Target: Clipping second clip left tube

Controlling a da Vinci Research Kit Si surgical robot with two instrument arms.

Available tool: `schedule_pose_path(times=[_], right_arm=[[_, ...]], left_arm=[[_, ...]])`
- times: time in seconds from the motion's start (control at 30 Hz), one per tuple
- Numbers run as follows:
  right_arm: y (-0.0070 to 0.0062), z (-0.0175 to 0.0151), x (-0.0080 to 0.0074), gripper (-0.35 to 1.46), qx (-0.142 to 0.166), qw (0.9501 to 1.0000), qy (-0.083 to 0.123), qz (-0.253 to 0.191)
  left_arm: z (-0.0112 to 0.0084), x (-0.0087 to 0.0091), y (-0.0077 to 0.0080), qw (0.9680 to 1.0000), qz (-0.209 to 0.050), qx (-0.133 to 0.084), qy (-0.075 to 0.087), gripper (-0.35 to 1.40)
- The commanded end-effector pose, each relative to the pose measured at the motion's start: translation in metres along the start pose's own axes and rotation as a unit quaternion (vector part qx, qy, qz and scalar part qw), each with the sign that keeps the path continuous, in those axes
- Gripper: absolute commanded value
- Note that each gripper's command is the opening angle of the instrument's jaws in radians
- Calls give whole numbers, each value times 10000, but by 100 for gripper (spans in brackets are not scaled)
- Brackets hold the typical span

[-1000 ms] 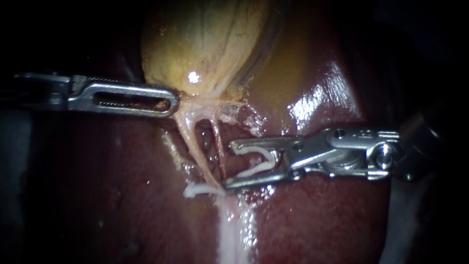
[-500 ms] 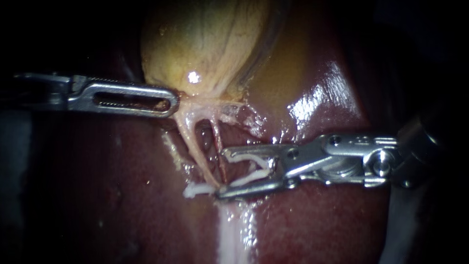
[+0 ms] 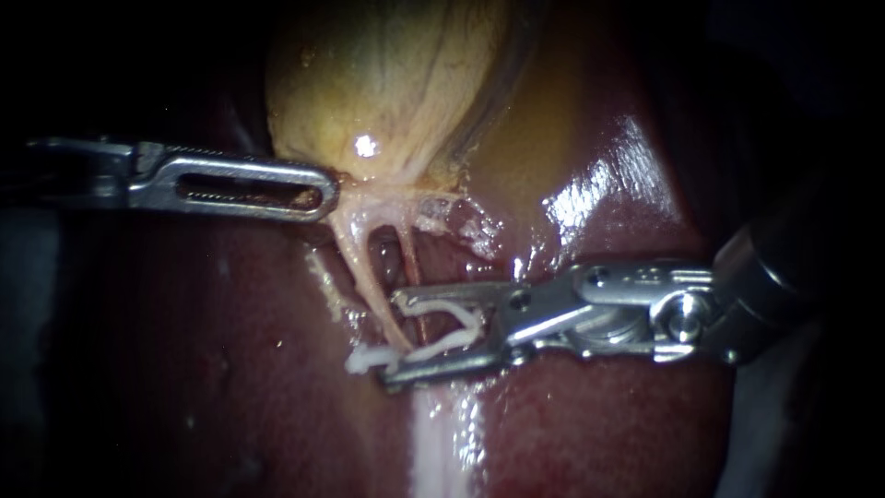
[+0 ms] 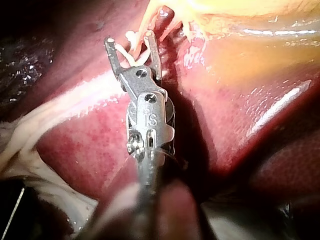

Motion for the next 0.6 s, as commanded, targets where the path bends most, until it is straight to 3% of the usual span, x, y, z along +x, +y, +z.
schedule_pose_path(times=[0.03,0.27,0.6], right_arm=[[1,3,-2,49,23,10000,7,-8],[0,22,-10,49,96,9999,-21,-58],[0,38,-8,49,173,9998,-40,-31]], left_arm=[[0,0,0,10000,1,2,2,-35],[1,0,1,10000,0,4,5,-35],[2,0,2,10000,-1,6,6,-35]])
